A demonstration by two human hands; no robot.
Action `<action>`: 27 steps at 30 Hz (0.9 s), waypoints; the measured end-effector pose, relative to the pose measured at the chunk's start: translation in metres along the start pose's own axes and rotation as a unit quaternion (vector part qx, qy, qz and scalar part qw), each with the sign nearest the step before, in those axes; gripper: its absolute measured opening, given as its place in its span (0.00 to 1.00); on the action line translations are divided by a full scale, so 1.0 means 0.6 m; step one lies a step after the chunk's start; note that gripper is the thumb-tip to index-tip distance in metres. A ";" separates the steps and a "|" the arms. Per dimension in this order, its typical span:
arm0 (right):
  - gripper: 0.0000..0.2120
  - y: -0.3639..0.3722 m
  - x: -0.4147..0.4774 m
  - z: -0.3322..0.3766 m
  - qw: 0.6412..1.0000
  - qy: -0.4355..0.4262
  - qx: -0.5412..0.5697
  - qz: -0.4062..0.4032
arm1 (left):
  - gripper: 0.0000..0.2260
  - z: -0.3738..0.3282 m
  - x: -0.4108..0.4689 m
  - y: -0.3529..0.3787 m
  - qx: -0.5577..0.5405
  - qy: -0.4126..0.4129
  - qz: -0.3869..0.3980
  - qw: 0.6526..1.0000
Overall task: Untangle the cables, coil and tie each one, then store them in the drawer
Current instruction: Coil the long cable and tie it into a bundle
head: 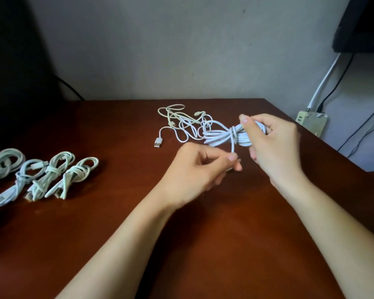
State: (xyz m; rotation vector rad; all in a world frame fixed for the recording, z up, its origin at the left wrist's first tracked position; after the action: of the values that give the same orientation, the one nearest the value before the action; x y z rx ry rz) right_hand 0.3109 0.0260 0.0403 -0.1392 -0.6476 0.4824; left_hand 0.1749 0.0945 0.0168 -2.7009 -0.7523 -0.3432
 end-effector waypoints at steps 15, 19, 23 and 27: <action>0.13 0.047 -0.029 0.017 0.837 0.261 0.460 0.141 | 0.14 0.046 0.004 -0.048 -0.024 -0.083 0.007 0.996; 0.13 0.054 -0.039 0.025 0.839 0.259 0.432 0.206 | 0.17 0.055 0.000 -0.079 -0.097 -0.107 -0.032 0.989; 0.12 0.057 -0.049 0.036 0.846 0.227 0.388 0.285 | 0.15 0.055 0.001 -0.091 -0.114 -0.110 -0.061 0.985; 0.13 0.058 -0.056 0.045 0.863 0.192 0.296 0.361 | 0.17 0.046 0.001 -0.092 -0.120 -0.119 -0.073 0.983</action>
State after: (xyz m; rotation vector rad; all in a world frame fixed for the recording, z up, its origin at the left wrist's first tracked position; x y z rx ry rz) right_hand 0.2577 0.0403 0.0339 0.1175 -0.0040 1.3219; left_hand 0.1501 0.1497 0.0046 -2.9567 -1.0421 -0.1522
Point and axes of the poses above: each hand's wrist, its own x-axis towards the middle knuckle, its own y-axis out of the palm, z = x × y, the point moved 6 cm from there along x, towards the middle knuckle, and after that the axes turned 1 degree about x, right-handed, at the moved point
